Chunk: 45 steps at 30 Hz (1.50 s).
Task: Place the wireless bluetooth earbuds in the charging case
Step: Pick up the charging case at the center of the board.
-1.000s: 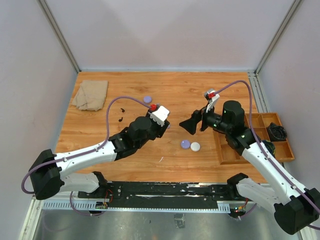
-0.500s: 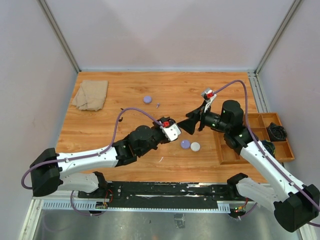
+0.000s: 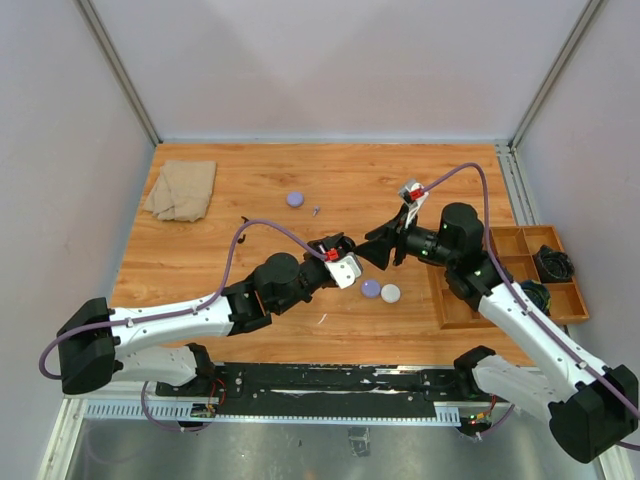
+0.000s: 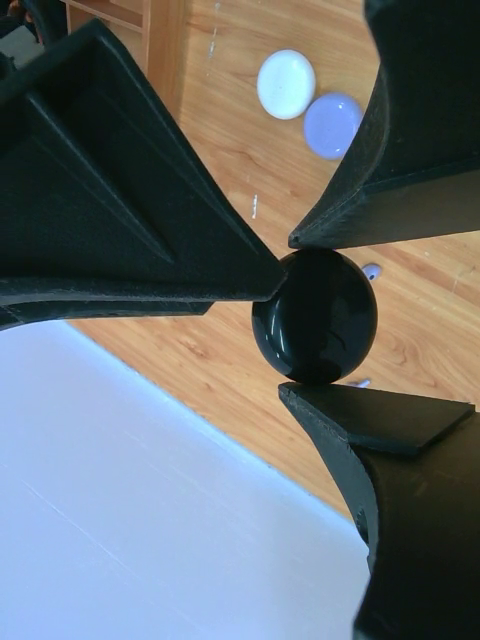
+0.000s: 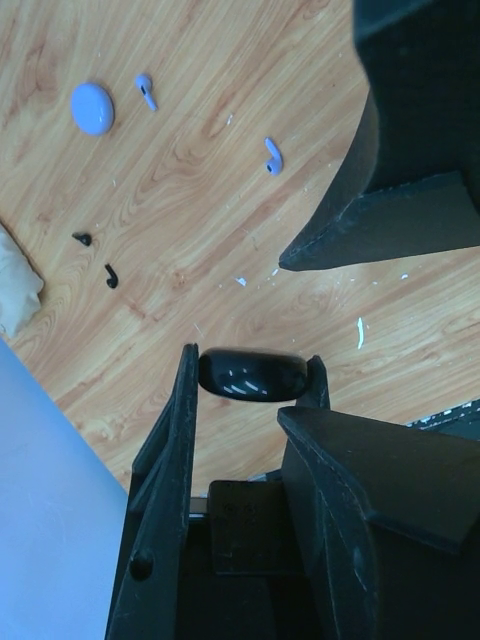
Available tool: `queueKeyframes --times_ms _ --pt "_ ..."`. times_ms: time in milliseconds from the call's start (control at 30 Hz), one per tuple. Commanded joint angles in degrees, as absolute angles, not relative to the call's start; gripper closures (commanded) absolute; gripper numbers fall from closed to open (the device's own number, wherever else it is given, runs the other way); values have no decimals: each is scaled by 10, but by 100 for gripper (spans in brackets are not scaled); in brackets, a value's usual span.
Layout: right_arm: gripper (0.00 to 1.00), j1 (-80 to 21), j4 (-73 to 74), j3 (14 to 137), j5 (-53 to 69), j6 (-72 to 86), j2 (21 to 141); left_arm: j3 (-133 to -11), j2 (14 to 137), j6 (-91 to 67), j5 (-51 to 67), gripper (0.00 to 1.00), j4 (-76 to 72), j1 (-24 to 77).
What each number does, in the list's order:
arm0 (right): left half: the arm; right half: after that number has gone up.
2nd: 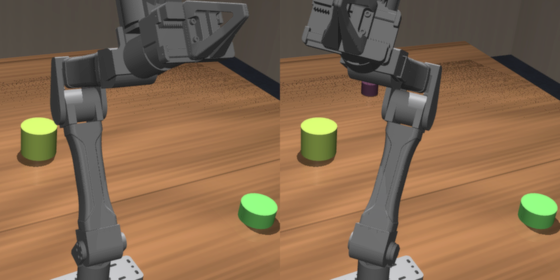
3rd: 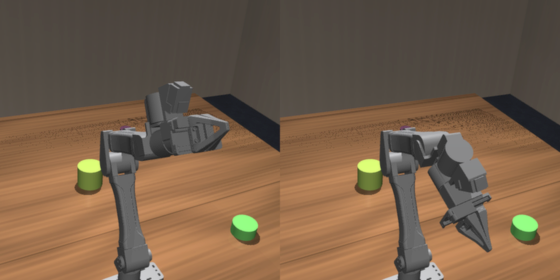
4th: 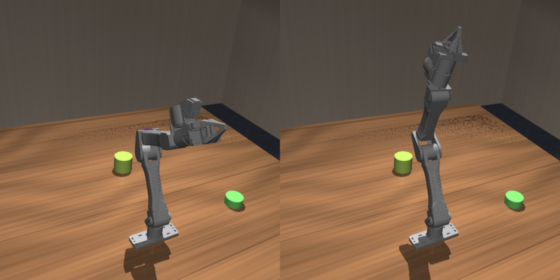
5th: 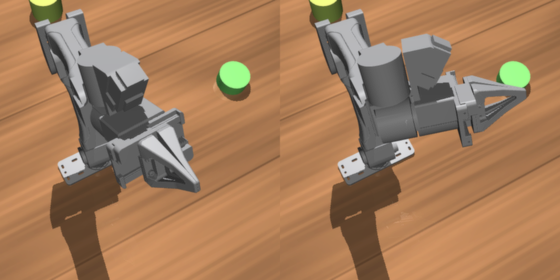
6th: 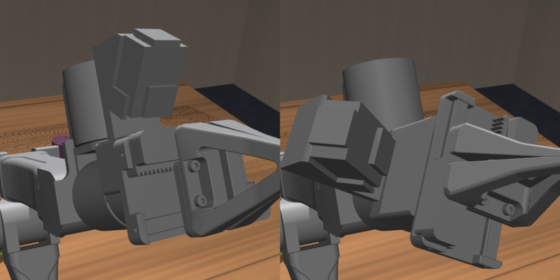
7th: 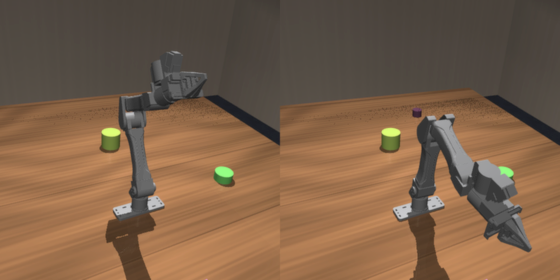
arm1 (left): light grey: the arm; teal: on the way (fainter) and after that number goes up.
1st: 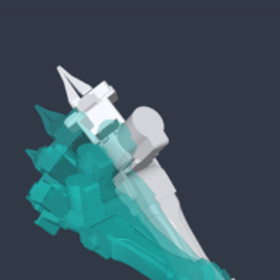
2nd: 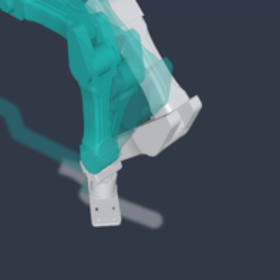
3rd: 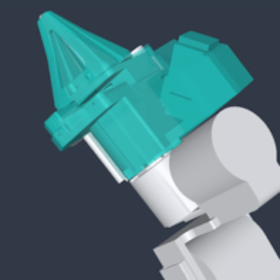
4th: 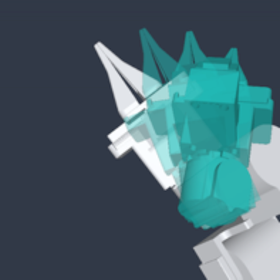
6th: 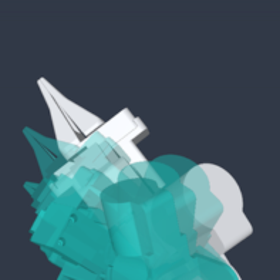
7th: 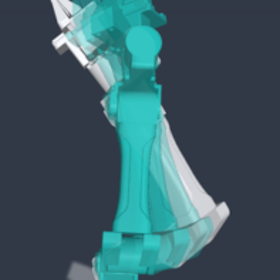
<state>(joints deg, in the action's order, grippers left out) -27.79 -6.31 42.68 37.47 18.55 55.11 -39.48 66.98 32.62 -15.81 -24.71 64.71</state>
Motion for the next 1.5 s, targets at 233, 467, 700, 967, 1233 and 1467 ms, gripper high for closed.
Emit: queueKeyframes --times_ms 233,467,700,967,1233,1467 --pt "52 -321 -93 426 389 201 573 -398 659 335 -151 52 -279 655" --pt "59 -330 -101 428 387 206 592 -399 656 335 -146 53 -281 656" --pt "74 -331 -95 429 392 190 592 -390 647 337 -148 49 -287 656" --pt "84 -330 -91 429 386 159 572 -370 617 320 -161 15 -286 656" --pt "86 -320 -91 423 385 121 538 -356 558 259 -170 6 -243 656" --pt "86 -318 -104 418 400 101 526 -384 521 186 -157 5 -152 639"
